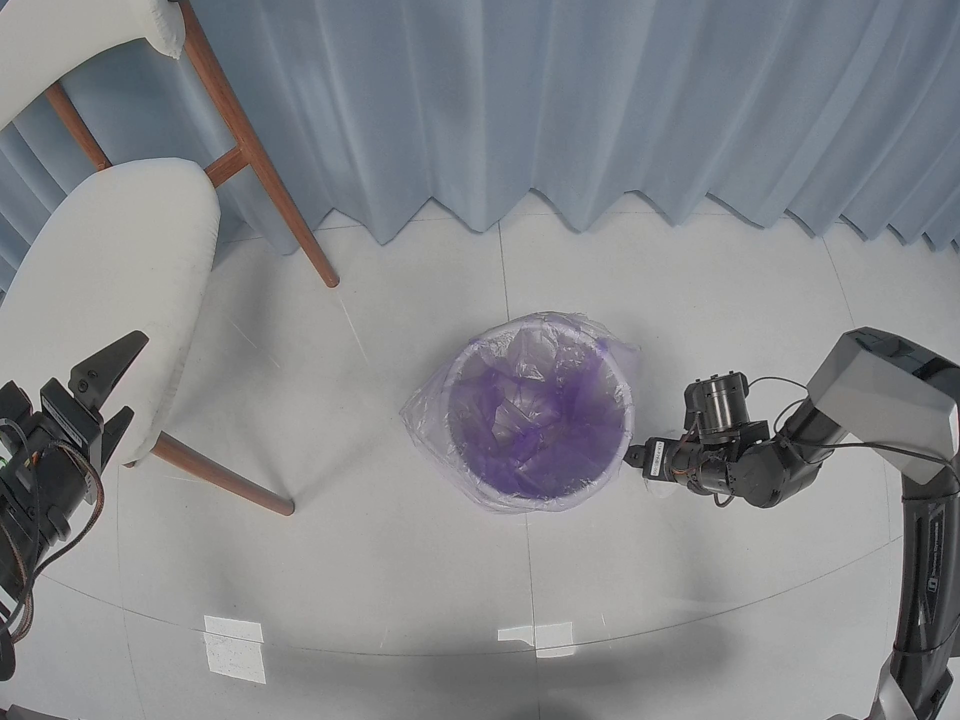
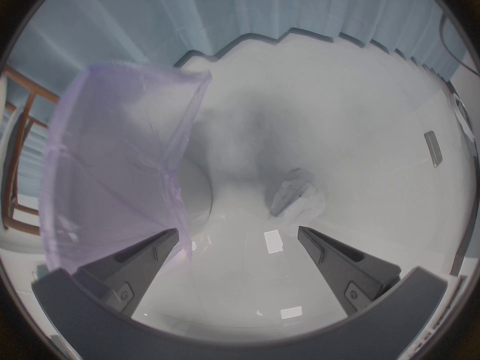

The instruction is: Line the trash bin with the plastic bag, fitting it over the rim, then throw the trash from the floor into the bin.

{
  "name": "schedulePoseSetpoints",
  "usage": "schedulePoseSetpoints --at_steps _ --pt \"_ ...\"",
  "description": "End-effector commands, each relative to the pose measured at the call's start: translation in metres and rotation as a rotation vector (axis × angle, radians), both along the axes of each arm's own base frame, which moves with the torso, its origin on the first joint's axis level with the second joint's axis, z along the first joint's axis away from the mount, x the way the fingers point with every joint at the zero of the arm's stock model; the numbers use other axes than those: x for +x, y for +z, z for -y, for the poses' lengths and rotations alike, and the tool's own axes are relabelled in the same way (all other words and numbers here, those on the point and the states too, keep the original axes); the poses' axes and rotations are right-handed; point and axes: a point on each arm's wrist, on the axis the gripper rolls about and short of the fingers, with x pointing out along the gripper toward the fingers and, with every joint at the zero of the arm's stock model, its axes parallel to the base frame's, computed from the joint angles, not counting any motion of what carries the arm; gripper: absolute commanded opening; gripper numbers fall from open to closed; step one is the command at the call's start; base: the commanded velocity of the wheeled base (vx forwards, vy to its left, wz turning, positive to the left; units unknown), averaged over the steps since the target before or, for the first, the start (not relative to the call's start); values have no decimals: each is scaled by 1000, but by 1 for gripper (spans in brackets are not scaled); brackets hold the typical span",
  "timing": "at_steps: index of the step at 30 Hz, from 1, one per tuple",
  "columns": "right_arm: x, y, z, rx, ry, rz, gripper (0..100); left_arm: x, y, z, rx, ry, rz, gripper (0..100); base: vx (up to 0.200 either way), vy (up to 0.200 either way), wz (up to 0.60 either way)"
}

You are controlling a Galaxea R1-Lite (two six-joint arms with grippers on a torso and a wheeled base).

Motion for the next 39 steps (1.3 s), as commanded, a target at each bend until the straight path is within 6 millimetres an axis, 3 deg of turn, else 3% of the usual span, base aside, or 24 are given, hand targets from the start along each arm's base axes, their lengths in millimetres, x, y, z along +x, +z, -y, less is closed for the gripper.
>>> schedulePoseSetpoints --at_steps 1,6,10,15,20,26,27,30,33,39 --pt "-21 36 15 72 -40 27 100 -2 -7 -5 1 31 -23 100 0 0 0" --pt "-55 51 40 122 -88 -7 100 -8 -21 -9 1 53 -74 100 0 0 0" --pt "-69 59 62 118 -146 -7 100 -14 -18 -15 -20 82 -43 100 0 0 0" --pt "-80 71 86 126 -214 52 100 -19 -15 -14 -25 42 -18 100 0 0 0" --pt "-79 67 100 125 -249 95 100 -18 -15 -12 -17 6 -23 100 0 0 0" --pt "-63 51 109 97 -244 127 100 -16 -13 -11 -17 -15 -17 100 0 0 0" --pt "-43 38 114 41 -201 148 100 -11 -10 -11 -17 -30 -16 100 0 0 0" --pt "-25 28 115 -12 -162 157 100 -7 -6 -10 -16 -32 -8 100 0 0 0" --pt "5 12 115 -61 -110 180 100 -5 0 -11 -17 -31 10 100 0 0 0" --pt "35 -9 110 -81 -12 153 100 -5 -4 -11 -17 -27 -13 100 0 0 0"
